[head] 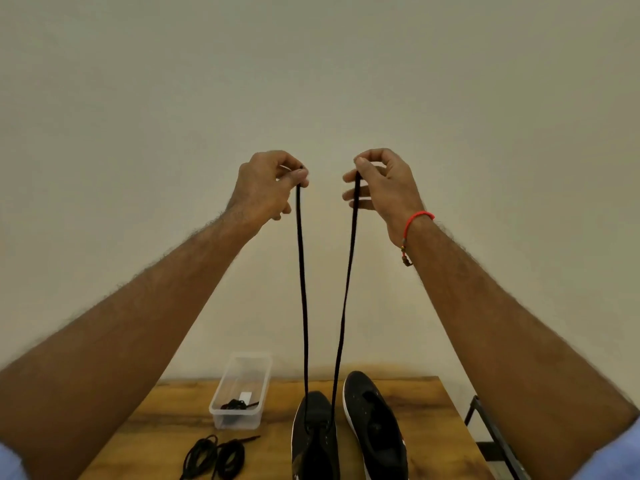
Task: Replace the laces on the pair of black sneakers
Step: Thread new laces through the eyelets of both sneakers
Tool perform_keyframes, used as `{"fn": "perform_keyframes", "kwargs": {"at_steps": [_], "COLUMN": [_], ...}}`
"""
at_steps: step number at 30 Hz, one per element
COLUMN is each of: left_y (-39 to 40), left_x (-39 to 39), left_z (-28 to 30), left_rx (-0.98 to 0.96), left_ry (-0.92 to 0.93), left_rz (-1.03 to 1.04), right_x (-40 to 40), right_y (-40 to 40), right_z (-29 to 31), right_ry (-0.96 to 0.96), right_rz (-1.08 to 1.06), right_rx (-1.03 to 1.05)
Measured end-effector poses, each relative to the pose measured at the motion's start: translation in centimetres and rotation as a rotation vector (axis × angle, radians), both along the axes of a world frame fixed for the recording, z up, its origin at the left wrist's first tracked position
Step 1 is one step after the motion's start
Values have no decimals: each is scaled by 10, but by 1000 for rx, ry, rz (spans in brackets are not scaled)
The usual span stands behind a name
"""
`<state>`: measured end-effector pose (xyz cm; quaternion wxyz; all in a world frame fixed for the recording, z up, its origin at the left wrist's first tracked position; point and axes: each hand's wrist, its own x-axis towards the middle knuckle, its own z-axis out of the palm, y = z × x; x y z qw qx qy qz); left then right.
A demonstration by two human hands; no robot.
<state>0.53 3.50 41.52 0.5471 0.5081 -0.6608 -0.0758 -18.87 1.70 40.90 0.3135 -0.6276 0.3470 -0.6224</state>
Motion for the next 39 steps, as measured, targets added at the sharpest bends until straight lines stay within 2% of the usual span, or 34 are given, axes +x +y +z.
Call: {"fn": "perform_keyframes", "kwargs": {"at_steps": [6, 11, 19, 22, 26, 29, 39], "left_y": [-13, -22, -3, 1, 2, -2, -4], "left_x": [27, 37, 31, 24, 18, 10, -1], "left_z": [-61, -161, -320, -358, -389, -398, -406], "left_rx": [57, 201, 582, 688, 830, 949, 1101], "left_ry": [-37, -130, -6, -44, -212, -295, -269], "left_rz": [54, 25, -82, -77, -6, -38, -130], "right_x": [-14, -11, -2, 1, 7, 14, 14], "right_y": [-16, -20, -15, -16, -15, -21, -23], "right_z": [-74, -160, -300, -347, -386, -398, -415], "right_ry": [135, 225, 441, 527, 585, 688, 1007], "right_rz": [32, 97, 75, 55, 78, 111, 184], "right_rx": [149, 299, 529, 598, 680, 628, 532]}}
